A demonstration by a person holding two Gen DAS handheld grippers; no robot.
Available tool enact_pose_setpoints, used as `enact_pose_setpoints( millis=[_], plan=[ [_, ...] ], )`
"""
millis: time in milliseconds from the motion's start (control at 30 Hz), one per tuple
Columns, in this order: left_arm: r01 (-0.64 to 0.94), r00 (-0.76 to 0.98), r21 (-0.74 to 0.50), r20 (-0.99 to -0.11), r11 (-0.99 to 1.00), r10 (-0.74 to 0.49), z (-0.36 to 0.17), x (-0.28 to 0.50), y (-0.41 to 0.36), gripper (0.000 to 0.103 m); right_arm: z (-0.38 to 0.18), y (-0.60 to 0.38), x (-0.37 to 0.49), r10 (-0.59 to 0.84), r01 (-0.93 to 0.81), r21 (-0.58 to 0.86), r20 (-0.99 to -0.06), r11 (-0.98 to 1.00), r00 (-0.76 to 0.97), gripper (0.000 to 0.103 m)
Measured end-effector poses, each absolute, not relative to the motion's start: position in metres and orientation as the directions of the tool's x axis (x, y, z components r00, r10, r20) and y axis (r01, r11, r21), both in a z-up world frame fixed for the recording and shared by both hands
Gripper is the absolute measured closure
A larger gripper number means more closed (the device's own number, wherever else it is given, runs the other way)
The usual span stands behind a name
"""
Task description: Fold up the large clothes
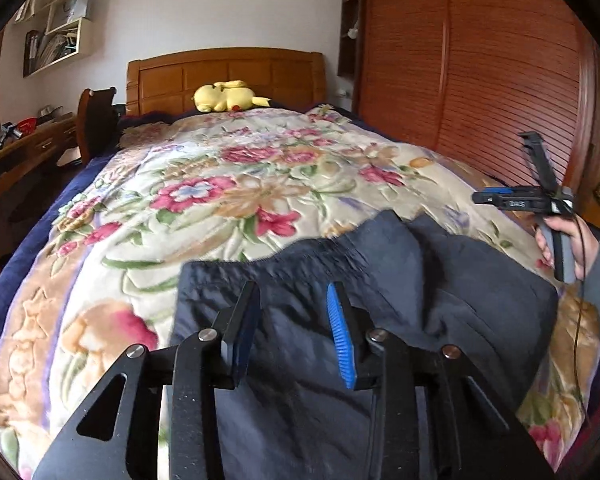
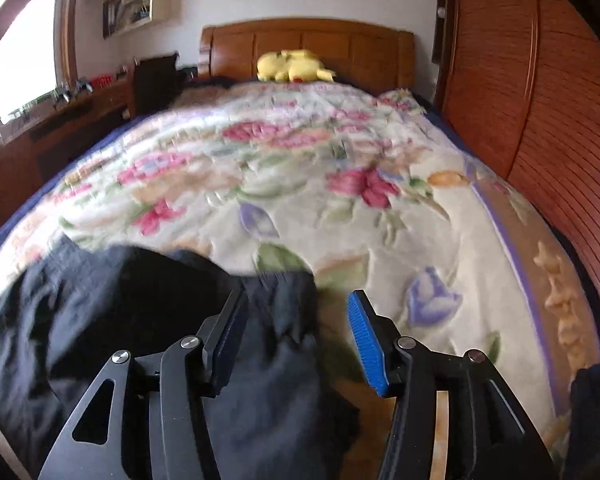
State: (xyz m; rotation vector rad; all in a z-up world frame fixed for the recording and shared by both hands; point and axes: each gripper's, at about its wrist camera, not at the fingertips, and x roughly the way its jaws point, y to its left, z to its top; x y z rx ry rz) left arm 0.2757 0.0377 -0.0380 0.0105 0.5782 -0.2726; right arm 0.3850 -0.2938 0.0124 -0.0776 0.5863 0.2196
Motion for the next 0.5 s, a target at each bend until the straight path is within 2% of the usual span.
enact_pose_setpoints(
  millis=[233, 400, 433, 467, 500],
  plan=[
    [0.271, 0.787, -0.053, -0.563, 0.961, -0.253, -0.053, 0.257, 0.026, 0.065, -0.036, -0.296, 0.419, 0.191, -0.241, 0.033, -0.719, 0.970, 0.669, 0.049],
    [0.268, 0.782, -0.092, -0.561, 0.959, -0.273, -0.055, 0.255, 0.030, 0.065, -0.051, -0.298, 0.448, 0.231, -0.241, 0.101, -0.762, 0.965, 0.604, 0.049],
    [0.260, 0.787, -0.086, -0.558, 0.962, -0.262, -0.054, 0.255, 0.031, 0.065, -0.052, -0.301, 0.451, 0.241, -0.237, 0.118, -0.763, 0.964, 0.600, 0.053],
    [0.252, 0.793, -0.076, -0.555, 0.965, -0.251, -0.054, 0.255, 0.032, 0.064, -0.050, -0.302, 0.452, 0.263, -0.245, 0.139, -0.755, 0.960, 0.601, 0.069],
    [0.249, 0.796, -0.069, -0.554, 0.966, -0.244, -0.053, 0.254, 0.032, 0.064, -0.047, -0.303, 0.450, 0.289, -0.264, 0.155, -0.740, 0.952, 0.608, 0.076]
  ],
)
